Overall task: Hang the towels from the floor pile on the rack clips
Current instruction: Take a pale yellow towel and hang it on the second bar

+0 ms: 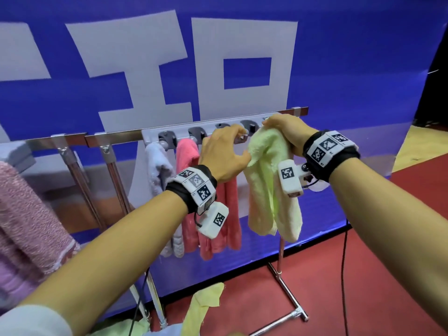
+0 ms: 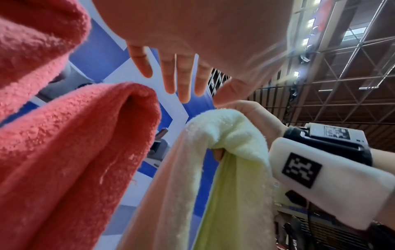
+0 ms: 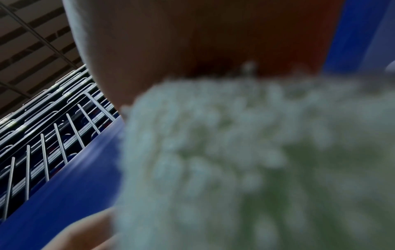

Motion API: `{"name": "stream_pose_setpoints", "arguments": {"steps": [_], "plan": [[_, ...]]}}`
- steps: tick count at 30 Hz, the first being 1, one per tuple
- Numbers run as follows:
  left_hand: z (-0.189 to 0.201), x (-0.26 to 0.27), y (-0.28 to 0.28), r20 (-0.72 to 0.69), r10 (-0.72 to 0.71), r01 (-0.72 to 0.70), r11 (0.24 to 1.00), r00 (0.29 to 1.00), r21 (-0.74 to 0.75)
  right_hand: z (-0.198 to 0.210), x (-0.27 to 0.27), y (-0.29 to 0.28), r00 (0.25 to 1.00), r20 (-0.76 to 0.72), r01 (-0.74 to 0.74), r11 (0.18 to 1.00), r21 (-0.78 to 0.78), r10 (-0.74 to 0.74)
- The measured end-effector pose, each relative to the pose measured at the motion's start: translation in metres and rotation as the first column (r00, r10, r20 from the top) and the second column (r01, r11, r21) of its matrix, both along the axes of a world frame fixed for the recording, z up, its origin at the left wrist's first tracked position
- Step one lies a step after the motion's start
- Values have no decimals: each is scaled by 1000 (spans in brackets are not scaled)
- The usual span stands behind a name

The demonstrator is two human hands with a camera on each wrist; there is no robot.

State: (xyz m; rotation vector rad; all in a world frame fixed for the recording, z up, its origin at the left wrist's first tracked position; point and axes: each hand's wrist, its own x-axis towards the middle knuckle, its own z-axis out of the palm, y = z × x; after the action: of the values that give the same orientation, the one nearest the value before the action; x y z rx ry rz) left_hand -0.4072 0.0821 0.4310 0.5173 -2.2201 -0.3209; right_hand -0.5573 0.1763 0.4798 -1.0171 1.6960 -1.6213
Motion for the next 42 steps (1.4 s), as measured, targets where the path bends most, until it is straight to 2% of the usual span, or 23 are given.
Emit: {"name": "stream_pose_setpoints", "arguments": {"steps": [3, 6, 10, 12, 15, 21, 23, 24, 26, 27, 30, 32, 33, 34, 36, 38, 40, 42], "plan": [[0, -1, -7, 190, 56, -50, 998, 980, -37, -1, -12, -24, 999, -2, 51, 997, 66, -51], [-5, -7, -16, 302, 154, -148, 988, 941, -42, -3, -16, -45, 1000, -7, 1, 993, 120, 0], [-8, -16, -24, 274, 219, -215, 976, 936, -44, 15, 15, -44, 998, -46, -39, 991, 130, 45], [-7, -18, -26, 223, 230, -230, 973, 947, -29, 20, 17, -51, 990, -59, -118, 981, 155, 129], [-4, -24, -29, 192, 263, -267, 964, 946, -6, 22, 8, -68, 982, -59, -166, 974, 151, 177], [0, -43, -42, 222, 334, -326, 943, 916, -72, 22, -27, -93, 997, -63, -27, 989, 145, 36], [-4, -49, -46, 232, 351, -333, 936, 907, -116, 22, -33, -98, 976, -217, 24, 983, 184, 17], [-6, -51, -46, 244, 364, -339, 931, 899, -137, 20, -36, -100, 926, -378, 67, 973, 219, 21], [-8, -53, -48, 272, 385, -347, 921, 882, -178, 15, -41, -104, 698, -716, 225, 948, 223, 3], [-8, -53, -48, 284, 391, -348, 918, 876, -192, 11, -43, -104, 600, -800, 276, 944, 181, -22], [-7, -51, -47, 322, 406, -345, 909, 855, -233, 0, -47, -93, 426, -898, 323, 946, 36, -112], [-7, -51, -43, 327, 430, -345, 894, 842, -286, -9, -46, -84, 378, -910, 270, 960, -67, -170], [-7, -52, -41, 317, 438, -347, 887, 842, -303, -14, -42, -79, 384, -903, 218, 969, -116, -194], [-6, -53, -38, 307, 440, -349, 885, 844, -310, -20, -37, -75, 420, -885, 163, 976, -144, -201], [-1, -56, -34, 311, 429, -340, 891, 848, -302, -33, -28, -68, 545, -829, 61, 992, -107, -123], [3, -58, -31, 350, 391, -304, 911, 851, -279, -42, -22, -60, 663, -749, -14, 1000, 5, 13], [5, -59, -30, 376, 338, -249, 931, 863, -266, -45, -20, -51, 698, -708, -60, 994, 93, 108], [7, -56, -29, 381, 287, -201, 947, 879, -250, -49, -20, -45, 673, -718, -72, 982, 174, 177]]}}
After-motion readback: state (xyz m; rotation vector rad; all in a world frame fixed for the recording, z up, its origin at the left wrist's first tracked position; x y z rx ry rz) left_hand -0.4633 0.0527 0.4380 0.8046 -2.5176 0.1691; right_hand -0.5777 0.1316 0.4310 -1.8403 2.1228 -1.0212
